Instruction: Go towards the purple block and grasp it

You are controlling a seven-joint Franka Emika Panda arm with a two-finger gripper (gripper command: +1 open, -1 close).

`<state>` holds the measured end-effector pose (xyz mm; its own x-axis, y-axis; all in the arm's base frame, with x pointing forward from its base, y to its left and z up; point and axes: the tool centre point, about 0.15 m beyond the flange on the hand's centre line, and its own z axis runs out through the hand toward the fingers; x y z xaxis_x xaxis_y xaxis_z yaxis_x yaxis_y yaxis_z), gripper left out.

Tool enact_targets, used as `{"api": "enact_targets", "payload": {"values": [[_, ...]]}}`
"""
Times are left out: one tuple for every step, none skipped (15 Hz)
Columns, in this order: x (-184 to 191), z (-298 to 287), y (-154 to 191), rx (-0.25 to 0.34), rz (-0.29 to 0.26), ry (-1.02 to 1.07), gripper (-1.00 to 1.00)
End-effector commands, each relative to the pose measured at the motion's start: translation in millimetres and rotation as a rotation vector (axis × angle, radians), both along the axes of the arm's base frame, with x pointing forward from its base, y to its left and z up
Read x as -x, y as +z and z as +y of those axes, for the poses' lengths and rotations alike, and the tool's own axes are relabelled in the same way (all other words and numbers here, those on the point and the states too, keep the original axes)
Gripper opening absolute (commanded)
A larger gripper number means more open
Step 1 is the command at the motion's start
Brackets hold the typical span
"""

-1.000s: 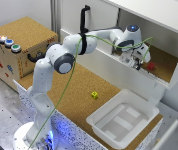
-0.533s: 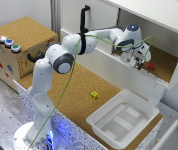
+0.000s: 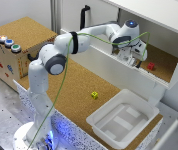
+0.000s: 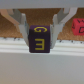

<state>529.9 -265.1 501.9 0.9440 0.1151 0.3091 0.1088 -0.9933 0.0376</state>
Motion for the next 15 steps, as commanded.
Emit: {"api": "enact_targets", "payload": {"values": [[77,24,-36,0.019,-0.087,0.112,-1.0],[84,26,-42,0.033,-0.086,0.122,-1.0],[95,29,-50,0.054,-0.083,0.136,-1.0],[105,30,-59,0.041,-0.07,0.147,-1.0],[115,33,-67,0.051,-0.061,0.157,-1.0],[122,34,-73,0.047,-0.053,0.156,-1.0],[129,38,-83,0.041,-0.031,0.161,-1.0],[136,45,-94,0.039,0.0,0.174,-1.0],[140,49,-100,0.045,0.02,0.174,-1.0],[146,58,-111,0.037,0.069,0.184,-1.0],[150,69,-117,0.057,0.105,0.193,-1.0],[152,79,-119,0.075,0.125,0.18,-1.0],[154,87,-119,0.067,0.135,0.152,-1.0],[155,93,-122,-0.013,0.156,0.113,-1.0],[157,98,-125,-0.04,0.167,0.059,-1.0]]}}
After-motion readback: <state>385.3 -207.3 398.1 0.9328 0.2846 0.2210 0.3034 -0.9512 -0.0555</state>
